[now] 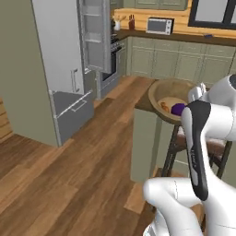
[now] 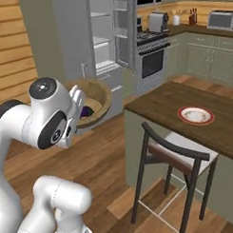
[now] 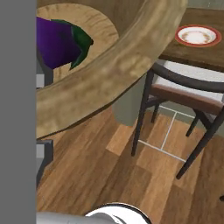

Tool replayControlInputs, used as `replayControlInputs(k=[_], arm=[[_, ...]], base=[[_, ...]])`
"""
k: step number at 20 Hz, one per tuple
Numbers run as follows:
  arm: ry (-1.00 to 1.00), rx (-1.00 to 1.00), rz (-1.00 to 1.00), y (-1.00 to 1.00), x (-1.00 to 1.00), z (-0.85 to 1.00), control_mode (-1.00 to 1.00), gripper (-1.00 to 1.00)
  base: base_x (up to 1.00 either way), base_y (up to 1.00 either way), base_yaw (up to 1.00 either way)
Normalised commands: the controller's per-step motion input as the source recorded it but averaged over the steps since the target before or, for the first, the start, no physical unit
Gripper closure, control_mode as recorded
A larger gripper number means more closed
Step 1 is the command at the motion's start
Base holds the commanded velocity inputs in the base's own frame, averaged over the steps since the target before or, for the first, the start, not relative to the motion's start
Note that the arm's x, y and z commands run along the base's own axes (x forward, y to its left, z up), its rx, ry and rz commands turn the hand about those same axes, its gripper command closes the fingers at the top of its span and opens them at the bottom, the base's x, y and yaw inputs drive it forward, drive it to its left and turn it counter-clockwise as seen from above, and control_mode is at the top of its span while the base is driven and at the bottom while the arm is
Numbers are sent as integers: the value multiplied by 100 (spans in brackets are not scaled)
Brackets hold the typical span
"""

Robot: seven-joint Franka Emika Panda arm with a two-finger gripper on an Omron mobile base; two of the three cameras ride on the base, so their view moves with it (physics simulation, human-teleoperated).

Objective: Pick the chicken drumstick and eggplant from their plates and place them in the bowl. Then put the bowl in the fridge.

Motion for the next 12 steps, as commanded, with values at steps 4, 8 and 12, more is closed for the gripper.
replayControlInputs(k=[4,8,12], arm=[[0,0,0,0,0,0,100,100],[0,0,0,0,0,0,100,100],[0,0,0,0,0,0,100,100]], base=[[100,91,-29],[100,84,-38],[100,71,-50]])
